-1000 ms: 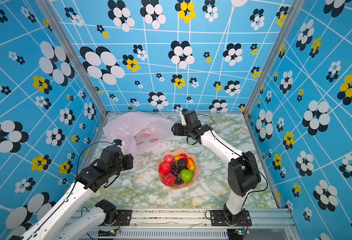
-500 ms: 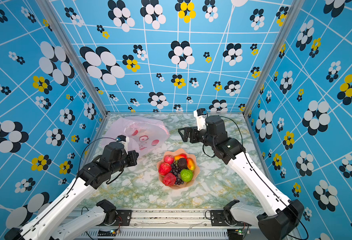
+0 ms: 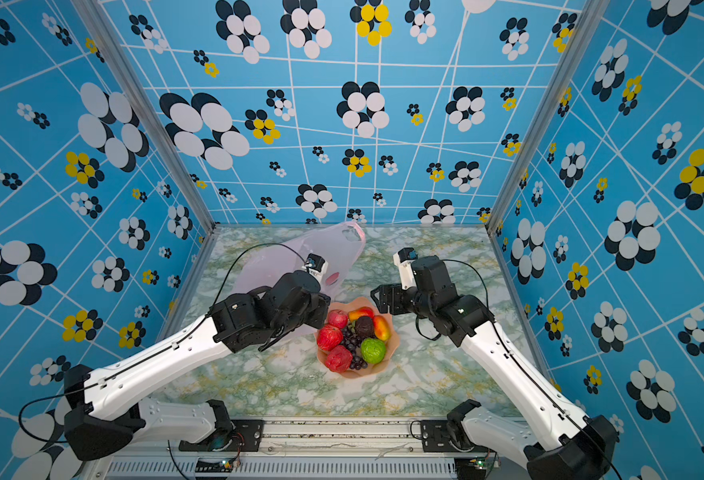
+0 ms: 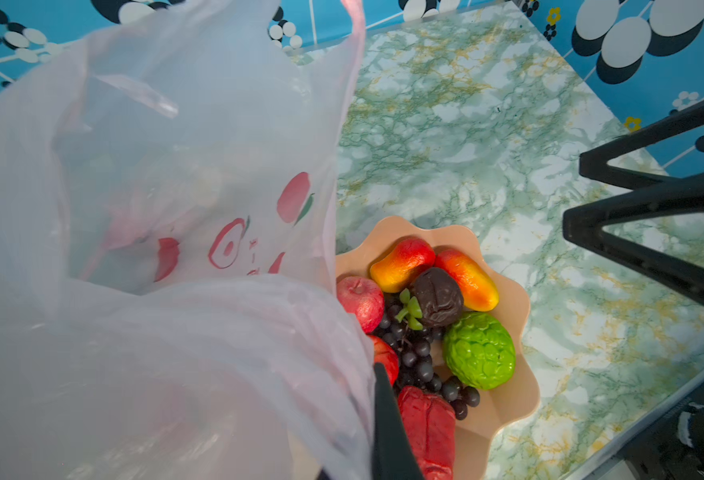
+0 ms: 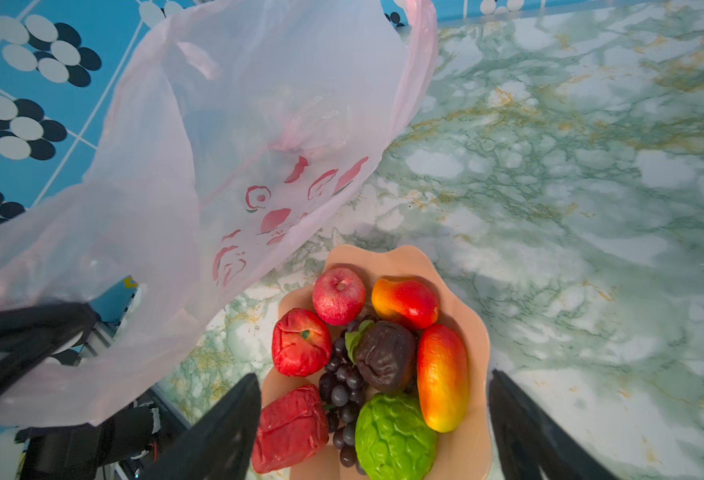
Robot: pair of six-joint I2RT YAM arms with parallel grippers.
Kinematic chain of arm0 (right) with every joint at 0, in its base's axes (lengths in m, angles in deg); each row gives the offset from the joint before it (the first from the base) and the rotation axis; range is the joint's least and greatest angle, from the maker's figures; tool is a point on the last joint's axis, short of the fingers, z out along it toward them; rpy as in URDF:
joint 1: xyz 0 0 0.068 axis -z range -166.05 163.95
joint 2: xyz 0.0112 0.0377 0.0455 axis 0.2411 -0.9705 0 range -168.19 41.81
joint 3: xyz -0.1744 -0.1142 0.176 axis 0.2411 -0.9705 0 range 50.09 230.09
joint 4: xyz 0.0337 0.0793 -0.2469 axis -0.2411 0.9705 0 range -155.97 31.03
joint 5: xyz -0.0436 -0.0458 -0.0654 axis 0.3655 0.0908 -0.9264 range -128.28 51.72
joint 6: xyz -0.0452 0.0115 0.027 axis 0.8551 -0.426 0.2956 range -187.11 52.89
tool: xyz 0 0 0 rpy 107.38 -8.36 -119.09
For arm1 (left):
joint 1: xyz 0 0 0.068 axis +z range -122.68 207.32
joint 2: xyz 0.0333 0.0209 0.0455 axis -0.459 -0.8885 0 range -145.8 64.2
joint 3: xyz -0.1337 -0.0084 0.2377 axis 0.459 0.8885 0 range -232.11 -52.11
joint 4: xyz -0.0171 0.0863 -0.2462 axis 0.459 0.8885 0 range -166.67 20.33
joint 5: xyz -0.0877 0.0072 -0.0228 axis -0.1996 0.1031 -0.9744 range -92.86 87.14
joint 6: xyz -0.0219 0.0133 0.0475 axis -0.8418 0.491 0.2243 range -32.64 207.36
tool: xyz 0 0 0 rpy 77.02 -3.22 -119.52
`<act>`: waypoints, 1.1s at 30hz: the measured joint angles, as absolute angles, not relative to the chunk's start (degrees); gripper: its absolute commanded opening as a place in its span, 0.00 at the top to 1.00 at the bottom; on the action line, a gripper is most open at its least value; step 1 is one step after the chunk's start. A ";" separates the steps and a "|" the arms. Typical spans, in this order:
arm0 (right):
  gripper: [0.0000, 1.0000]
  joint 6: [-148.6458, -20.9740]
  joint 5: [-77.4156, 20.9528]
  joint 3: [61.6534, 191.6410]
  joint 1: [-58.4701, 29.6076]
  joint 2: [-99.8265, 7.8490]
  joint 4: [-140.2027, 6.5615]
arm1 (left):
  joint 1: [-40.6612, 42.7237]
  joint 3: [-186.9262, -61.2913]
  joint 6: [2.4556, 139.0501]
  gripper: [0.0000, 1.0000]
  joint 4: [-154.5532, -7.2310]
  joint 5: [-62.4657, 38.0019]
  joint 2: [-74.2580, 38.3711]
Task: Place the fruits into the plastic bag
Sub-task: 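Lower the right gripper onto the red cylindrical fruit and grasp it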
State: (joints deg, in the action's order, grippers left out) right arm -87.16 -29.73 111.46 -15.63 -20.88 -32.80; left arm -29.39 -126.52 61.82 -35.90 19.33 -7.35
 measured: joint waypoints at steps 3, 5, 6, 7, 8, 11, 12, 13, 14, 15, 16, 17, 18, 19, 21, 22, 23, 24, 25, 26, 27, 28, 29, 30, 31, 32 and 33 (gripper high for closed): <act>0.28 -87.69 -29.71 110.76 -15.65 -20.93 -31.58 | -29.32 -120.66 60.84 1.00 -35.85 21.26 -1.36; 0.29 -88.21 -29.60 109.64 -16.00 -20.99 -30.97 | -29.32 -117.47 59.66 1.00 -35.92 22.11 1.94; 0.29 -88.80 -29.60 109.01 -16.64 -21.15 -30.33 | -29.32 -116.42 59.13 1.00 -35.90 22.39 3.01; 0.28 -89.02 -29.64 108.62 -17.71 -21.54 -29.81 | -29.32 -114.91 58.37 1.00 -35.92 22.81 4.39; 0.26 -89.24 -29.84 108.55 -18.74 -22.06 -29.17 | -29.32 -114.00 57.97 1.00 -35.92 23.12 5.11; 0.23 -89.70 -30.71 108.51 -22.82 -24.67 -28.78 | -29.32 -112.40 56.84 1.00 -35.96 23.58 5.66; 0.22 -89.83 -30.75 108.44 -23.76 -25.50 -28.80 | -29.32 -112.20 56.70 1.00 -35.96 23.58 5.61; 0.22 -89.85 -30.82 108.31 -24.59 -26.46 -28.85 | -29.32 -111.96 56.55 1.00 -35.96 23.55 5.61; 0.21 -89.83 -30.91 108.24 -25.12 -27.27 -28.82 | -29.32 -111.81 56.46 1.00 -36.01 23.58 5.61; 0.21 -89.83 -30.99 108.20 -25.53 -28.18 -28.85 | -29.32 -111.72 56.46 1.00 -35.96 23.55 5.61; 0.20 -89.81 -31.17 108.20 -25.90 -29.15 -28.85 | -29.32 -111.70 56.46 1.00 -35.99 23.58 5.61; 0.20 -89.79 -31.41 108.20 -26.17 -29.80 -28.85 | -29.32 -111.70 56.44 1.00 -36.01 23.58 5.63; 0.20 -89.57 -31.80 108.20 -26.47 -30.55 -28.82 | -29.32 -111.70 56.46 1.00 -36.01 23.58 5.68; 0.20 -89.35 -32.00 108.20 -26.73 -31.05 -28.80 | -29.32 -111.70 56.46 1.00 -36.01 23.58 5.68; 0.19 -88.78 -32.15 108.20 -27.76 -31.79 -28.82 | -29.32 -111.37 56.44 1.00 -36.34 23.60 5.94; 0.17 -88.30 -32.09 108.20 -28.72 -31.92 -28.85 | -29.32 -111.18 56.44 1.00 -36.34 23.60 6.11; 0.16 -87.47 -32.15 108.20 -29.99 -31.97 -28.85 | -29.32 -110.98 56.44 1.00 -36.40 23.62 6.31; 0.12 -86.36 -32.20 108.20 -31.67 -31.92 -28.89 | -29.32 -110.72 56.44 1.00 -36.40 23.73 6.53; 0.09 -85.13 -32.28 108.22 -33.53 -31.88 -28.87 | -29.32 -110.54 56.42 1.00 -36.34 23.73 6.68; 0.05 -83.99 -32.42 108.20 -35.59 -31.83 -28.87 | -29.32 -110.43 56.42 1.00 -36.36 23.75 6.79; 0.01 -82.55 -32.63 108.20 -37.71 -31.73 -28.87 | -29.32 -110.37 56.42 1.00 -36.36 23.75 6.81; 0.01 -80.85 -33.18 108.20 -39.91 -31.51 -28.87 | -29.32 -110.32 56.44 1.00 -36.38 23.75 6.88; 0.00 -79.49 -33.38 108.20 -41.71 -31.22 -28.89 | -29.32 -110.32 56.44 1.00 -36.36 23.75 6.90; 0.01 -78.16 -33.57 108.18 -43.37 -30.89 -28.93 | -29.32 -110.32 56.44 1.00 -36.40 23.75 6.95; 0.01 -76.91 -33.81 108.18 -44.66 -30.57 -28.96 | -29.32 -110.32 56.44 1.00 -36.40 23.75 6.97; 0.01 -76.00 -34.14 108.18 -45.64 -30.44 -29.06 | -29.32 -110.30 56.44 1.00 -36.40 23.75 6.97; 0.01 -74.95 -34.80 108.18 -46.69 -30.39 -29.22 | -29.32 -110.28 56.42 1.00 -36.40 23.75 6.95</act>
